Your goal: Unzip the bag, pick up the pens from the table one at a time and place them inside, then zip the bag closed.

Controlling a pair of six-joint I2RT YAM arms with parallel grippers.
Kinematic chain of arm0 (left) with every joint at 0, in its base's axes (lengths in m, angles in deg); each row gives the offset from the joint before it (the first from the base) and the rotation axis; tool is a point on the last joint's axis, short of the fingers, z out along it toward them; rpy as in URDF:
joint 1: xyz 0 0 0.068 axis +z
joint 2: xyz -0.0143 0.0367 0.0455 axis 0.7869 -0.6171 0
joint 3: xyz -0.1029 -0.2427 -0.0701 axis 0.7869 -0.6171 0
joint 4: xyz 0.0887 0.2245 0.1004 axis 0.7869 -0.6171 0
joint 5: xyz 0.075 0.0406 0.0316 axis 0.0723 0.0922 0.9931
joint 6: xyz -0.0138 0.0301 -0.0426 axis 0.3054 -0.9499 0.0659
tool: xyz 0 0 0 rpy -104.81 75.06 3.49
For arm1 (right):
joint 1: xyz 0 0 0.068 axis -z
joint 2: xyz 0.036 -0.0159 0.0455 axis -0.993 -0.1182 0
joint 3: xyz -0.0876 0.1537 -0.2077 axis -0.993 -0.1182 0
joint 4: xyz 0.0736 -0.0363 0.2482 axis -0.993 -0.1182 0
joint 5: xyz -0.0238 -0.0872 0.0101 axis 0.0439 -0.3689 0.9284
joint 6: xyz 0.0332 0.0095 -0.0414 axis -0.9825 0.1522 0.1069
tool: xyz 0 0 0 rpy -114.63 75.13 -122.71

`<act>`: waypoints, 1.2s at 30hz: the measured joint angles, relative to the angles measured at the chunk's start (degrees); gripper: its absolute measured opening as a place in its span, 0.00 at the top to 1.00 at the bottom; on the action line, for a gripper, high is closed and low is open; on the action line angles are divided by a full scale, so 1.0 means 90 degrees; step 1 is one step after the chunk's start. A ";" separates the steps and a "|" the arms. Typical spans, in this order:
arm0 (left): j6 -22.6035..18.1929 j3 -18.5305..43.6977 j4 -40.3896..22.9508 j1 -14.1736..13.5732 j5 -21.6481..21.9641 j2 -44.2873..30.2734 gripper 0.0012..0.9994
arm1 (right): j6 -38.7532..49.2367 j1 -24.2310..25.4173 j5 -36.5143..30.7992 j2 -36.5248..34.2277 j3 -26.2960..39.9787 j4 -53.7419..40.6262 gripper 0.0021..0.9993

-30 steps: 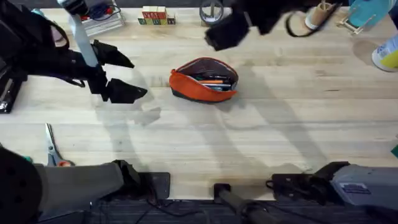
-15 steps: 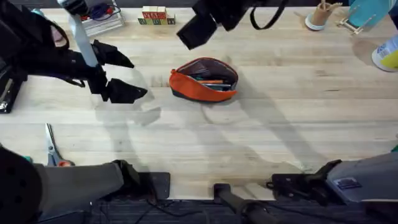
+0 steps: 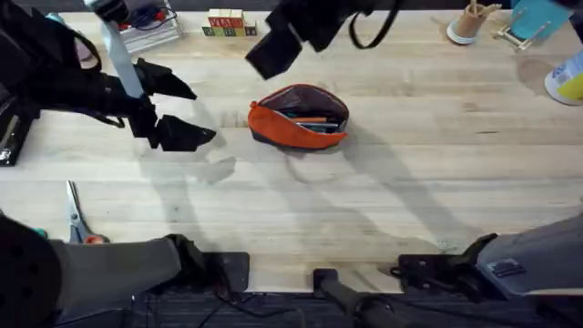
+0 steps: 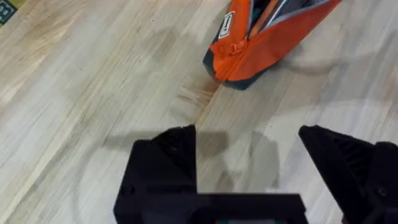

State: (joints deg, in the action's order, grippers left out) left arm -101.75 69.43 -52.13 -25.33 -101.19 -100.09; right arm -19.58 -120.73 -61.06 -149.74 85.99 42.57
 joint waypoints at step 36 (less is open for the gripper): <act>0.0000 0.0000 0.0000 0.0000 0.0001 0.0000 0.01 | 0.0340 -0.0733 0.0000 -0.1224 0.0002 0.0259 0.00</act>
State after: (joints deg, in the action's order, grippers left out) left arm -101.75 69.43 -52.13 -25.33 -101.18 -100.09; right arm -16.52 -127.33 -61.06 -160.75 86.01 44.91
